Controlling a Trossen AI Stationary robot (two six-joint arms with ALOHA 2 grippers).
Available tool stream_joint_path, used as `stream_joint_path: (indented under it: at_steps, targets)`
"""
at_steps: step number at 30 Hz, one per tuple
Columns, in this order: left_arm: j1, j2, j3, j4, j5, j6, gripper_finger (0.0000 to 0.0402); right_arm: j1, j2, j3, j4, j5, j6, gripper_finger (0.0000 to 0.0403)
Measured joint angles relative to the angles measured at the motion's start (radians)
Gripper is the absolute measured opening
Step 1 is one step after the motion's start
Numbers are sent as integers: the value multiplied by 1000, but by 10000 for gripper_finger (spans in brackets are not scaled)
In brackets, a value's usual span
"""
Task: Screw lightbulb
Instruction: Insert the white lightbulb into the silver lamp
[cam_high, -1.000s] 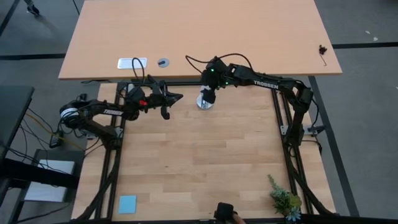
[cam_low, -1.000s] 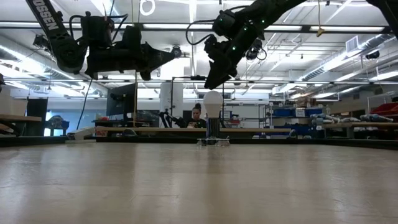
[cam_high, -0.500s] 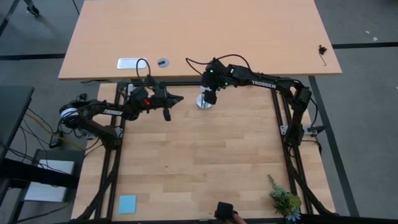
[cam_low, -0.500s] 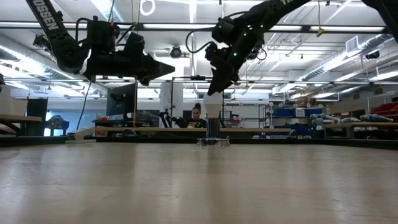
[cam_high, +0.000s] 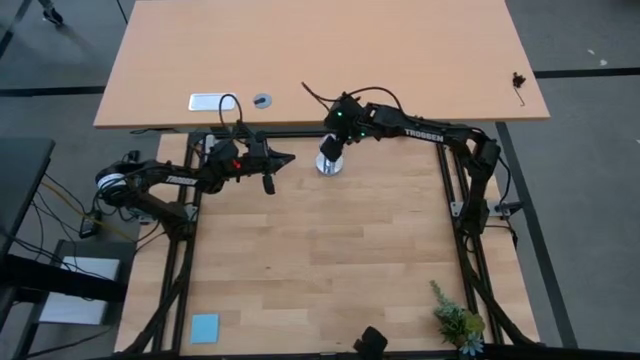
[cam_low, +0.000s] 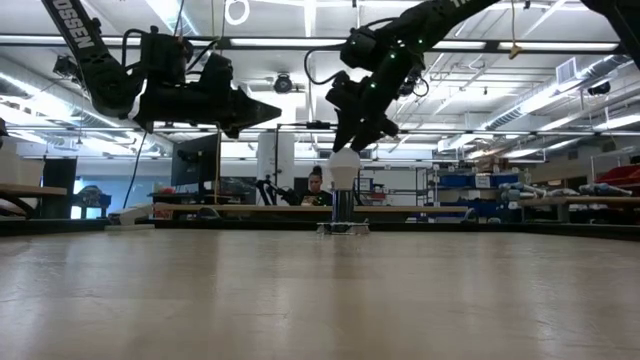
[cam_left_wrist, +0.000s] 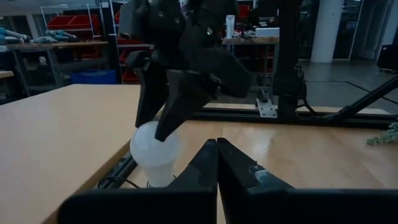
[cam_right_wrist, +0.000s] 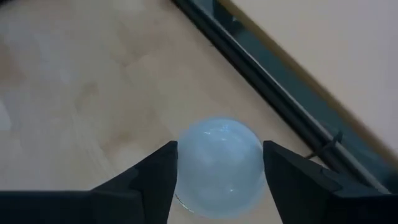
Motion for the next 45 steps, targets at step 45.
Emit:
stream_joint_path:
  at_steps: [45]
  targets:
    - [0,0,0,-6,0,-4,5,-34,-11,-11,19,-59,-171,231]
